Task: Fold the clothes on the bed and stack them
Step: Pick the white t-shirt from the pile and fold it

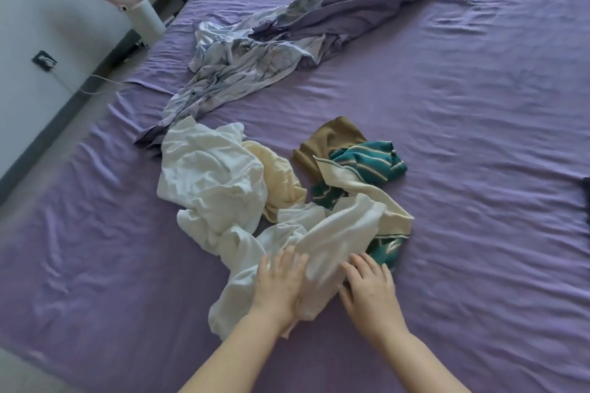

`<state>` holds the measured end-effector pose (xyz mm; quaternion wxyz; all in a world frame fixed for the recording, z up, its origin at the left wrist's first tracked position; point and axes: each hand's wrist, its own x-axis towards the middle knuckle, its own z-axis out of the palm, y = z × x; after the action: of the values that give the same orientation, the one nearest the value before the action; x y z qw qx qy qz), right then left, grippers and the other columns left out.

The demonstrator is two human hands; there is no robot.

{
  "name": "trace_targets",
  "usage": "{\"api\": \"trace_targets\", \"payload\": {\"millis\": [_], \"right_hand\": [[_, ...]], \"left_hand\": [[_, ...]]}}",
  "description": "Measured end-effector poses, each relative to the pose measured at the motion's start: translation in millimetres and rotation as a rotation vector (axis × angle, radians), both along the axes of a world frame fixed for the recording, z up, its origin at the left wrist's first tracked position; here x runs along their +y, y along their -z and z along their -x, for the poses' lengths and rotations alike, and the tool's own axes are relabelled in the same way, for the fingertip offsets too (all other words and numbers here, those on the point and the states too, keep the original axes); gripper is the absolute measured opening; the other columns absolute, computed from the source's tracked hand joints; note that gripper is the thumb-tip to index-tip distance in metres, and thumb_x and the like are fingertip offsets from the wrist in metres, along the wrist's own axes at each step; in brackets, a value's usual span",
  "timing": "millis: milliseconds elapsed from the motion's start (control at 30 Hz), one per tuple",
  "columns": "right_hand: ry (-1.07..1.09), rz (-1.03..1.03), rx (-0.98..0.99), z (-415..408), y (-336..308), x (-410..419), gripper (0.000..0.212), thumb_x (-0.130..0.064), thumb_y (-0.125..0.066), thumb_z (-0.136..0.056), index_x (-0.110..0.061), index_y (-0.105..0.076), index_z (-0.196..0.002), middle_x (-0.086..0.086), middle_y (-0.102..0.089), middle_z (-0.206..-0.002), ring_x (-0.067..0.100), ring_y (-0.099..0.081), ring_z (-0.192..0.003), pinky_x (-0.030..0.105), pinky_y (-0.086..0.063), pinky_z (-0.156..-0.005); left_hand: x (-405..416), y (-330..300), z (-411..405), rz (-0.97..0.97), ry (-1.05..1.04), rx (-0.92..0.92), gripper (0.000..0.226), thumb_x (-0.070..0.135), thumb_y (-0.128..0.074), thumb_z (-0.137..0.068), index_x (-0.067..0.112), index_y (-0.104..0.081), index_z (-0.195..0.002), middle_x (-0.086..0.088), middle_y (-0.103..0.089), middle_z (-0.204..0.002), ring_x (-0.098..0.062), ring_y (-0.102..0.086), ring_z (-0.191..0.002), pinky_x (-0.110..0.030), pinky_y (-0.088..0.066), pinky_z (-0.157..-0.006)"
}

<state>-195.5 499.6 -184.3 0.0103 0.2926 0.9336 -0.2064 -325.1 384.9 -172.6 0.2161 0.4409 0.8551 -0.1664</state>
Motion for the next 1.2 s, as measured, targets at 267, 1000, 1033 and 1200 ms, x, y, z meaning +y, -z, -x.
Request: {"api": "trace_targets", "payload": {"millis": [267, 1000, 1033, 1200], "right_hand": [[-0.077, 0.049, 0.068, 29, -25, -15, 0.04, -0.013, -0.074, -0.075, -0.008, -0.063, -0.113, 0.009, -0.062, -0.12, 0.031, -0.056, -0.117, 0.042, -0.045, -0.095], [0.203, 0.519, 0.867, -29, -331, 49, 0.078, -0.04, -0.072, -0.071, -0.027, -0.033, -0.137, -0.011, -0.055, -0.123, 0.013, -0.066, -0.093, 0.031, -0.057, -0.075], [0.214, 0.459, 0.85, -35, -340, 53, 0.078, -0.035, -0.075, -0.073, -0.025, -0.034, -0.138, -0.007, -0.059, -0.118, 0.015, -0.066, -0.092, 0.033, -0.056, -0.075], [0.36, 0.282, 0.851, -69, -383, 96, 0.022, -0.016, -0.061, -0.088, -0.025, -0.065, -0.108, -0.008, -0.069, -0.084, 0.012, -0.063, -0.076, 0.021, -0.047, -0.069]], "left_hand": [[-8, -31, 61, -0.446, -0.664, -0.64, 0.009, 0.019, -0.042, -0.097, 0.015, -0.049, -0.101, -0.005, -0.059, -0.088, -0.019, -0.055, -0.08, -0.034, -0.043, -0.073], [143, -384, -14, -1.5, -0.962, -1.425, 0.033, 0.008, -0.03, -0.099, 0.001, -0.058, -0.082, -0.014, -0.064, -0.07, -0.022, -0.063, -0.06, -0.024, -0.053, -0.055], [148, -394, -25, -1.494, -0.93, -1.45, 0.037, 0.008, -0.028, -0.099, -0.005, -0.059, -0.082, -0.018, -0.065, -0.072, -0.025, -0.064, -0.063, -0.024, -0.053, -0.058], [163, -432, -78, -1.522, -0.92, -1.509, 0.023, 0.002, -0.036, -0.094, -0.01, -0.054, -0.102, -0.027, -0.058, -0.088, -0.029, -0.059, -0.069, -0.028, -0.052, -0.059]]}}
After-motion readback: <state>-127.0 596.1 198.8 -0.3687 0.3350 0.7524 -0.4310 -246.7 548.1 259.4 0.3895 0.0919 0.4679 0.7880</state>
